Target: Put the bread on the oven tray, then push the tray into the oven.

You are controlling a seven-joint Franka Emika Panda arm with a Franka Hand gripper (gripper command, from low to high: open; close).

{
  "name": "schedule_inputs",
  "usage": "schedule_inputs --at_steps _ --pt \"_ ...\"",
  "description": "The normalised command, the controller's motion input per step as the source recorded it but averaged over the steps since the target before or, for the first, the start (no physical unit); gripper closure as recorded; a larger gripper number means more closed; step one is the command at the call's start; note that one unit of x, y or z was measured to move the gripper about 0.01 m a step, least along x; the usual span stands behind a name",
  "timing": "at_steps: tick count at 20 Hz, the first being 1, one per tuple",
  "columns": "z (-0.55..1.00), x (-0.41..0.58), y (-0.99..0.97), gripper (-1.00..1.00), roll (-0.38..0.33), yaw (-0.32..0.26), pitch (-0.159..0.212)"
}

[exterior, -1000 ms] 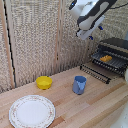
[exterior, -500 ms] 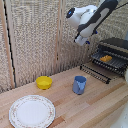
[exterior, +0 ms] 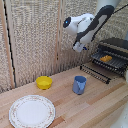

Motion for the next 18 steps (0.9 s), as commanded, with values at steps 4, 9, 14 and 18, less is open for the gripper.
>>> schedule_inputs --at_steps 4,9,14,18 --pt "-0.19 -0.009 0.38 -1.00 -0.345 0.052 0.201" --pt "-0.07 -0.182 0.22 -1.00 -0.284 0.099 0.050" --pt "0.00 -0.446 -0.14 -1.00 -0.083 0.255 -0.036" --pt "-0.02 -0.409 -0.24 -1.00 -0.077 0.259 -0.051"
